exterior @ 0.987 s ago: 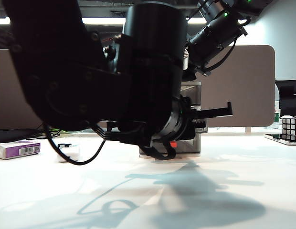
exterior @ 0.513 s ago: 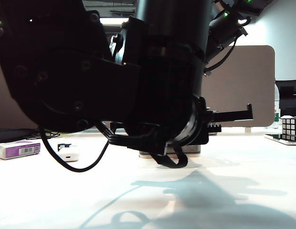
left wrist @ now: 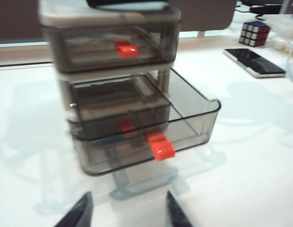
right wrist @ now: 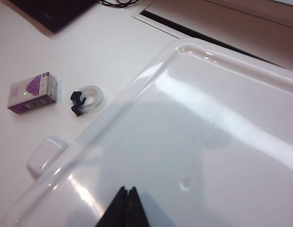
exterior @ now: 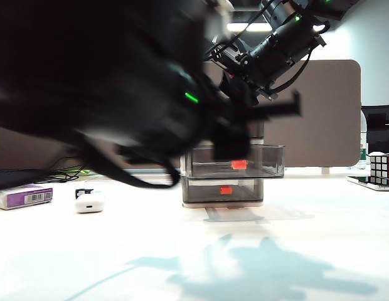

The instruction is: Open the second layer of the drawer on the table, pick up the earphone case on the table and put it in, and finally close the drawer.

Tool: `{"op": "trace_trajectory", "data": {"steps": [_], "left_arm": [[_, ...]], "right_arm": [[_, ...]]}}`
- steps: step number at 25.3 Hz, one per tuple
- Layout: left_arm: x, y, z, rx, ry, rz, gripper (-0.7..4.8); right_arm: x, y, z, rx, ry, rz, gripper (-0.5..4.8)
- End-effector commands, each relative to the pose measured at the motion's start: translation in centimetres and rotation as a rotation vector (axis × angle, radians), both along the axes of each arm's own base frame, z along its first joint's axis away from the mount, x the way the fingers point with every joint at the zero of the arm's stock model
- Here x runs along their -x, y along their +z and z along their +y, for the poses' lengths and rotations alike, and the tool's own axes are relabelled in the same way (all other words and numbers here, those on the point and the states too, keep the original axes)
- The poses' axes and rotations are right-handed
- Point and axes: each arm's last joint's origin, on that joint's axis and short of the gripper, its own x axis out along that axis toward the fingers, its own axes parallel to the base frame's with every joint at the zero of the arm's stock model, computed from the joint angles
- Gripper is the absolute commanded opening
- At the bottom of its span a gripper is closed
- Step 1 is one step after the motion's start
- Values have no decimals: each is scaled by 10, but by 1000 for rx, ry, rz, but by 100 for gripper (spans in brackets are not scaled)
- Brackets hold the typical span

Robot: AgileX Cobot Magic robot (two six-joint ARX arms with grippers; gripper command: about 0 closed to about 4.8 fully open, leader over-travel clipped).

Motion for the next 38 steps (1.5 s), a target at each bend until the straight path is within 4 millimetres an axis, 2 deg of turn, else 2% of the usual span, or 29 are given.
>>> {"op": "trace_trajectory", "data": {"steps": [1, 6, 8, 13, 14, 17, 19, 21, 22, 24, 30, 35, 36, 38], "left_arm": [[11, 11, 41, 6, 19, -27, 183], [2, 26, 91, 72, -33, -48, 183], [-4, 34, 103, 92, -73, -51, 183], [-34, 54, 159, 77, -149, -7, 184], [-45, 56, 178, 39, -195, 32, 207], [-60, 59, 206, 0, -261, 36, 293], [-67, 62, 223, 11, -240, 23, 352], [-74, 64, 236, 1, -180, 20, 458], [-80, 63, 245, -22, -134, 26, 479], [-91, 59, 251, -29, -178, 66, 479], [-123, 41, 245, -174, -411, 103, 479], [-157, 27, 244, -176, -495, 154, 479], [-169, 23, 244, -189, -560, 146, 479], [-183, 15, 244, -210, -554, 213, 479]], "right_arm": [[4, -16, -2, 50, -8, 104, -5], [5, -16, -1, 42, 4, 113, -5], [5, -17, -1, 33, 16, 124, -5], [7, -18, -2, 38, 19, 146, -5], [7, -18, -2, 37, 20, 145, -5], [7, -18, -1, 37, 20, 145, -5], [7, -18, -1, 37, 20, 145, -5], [7, -18, -2, 37, 19, 145, -5], [7, -18, -2, 36, 19, 145, -5], [7, -18, -1, 37, 20, 145, -5], [7, -18, -2, 38, 19, 148, -5], [8, -19, -2, 43, 20, 163, -5], [8, -19, -2, 44, 19, 163, -5], [8, -19, -2, 44, 19, 164, -5]]}}
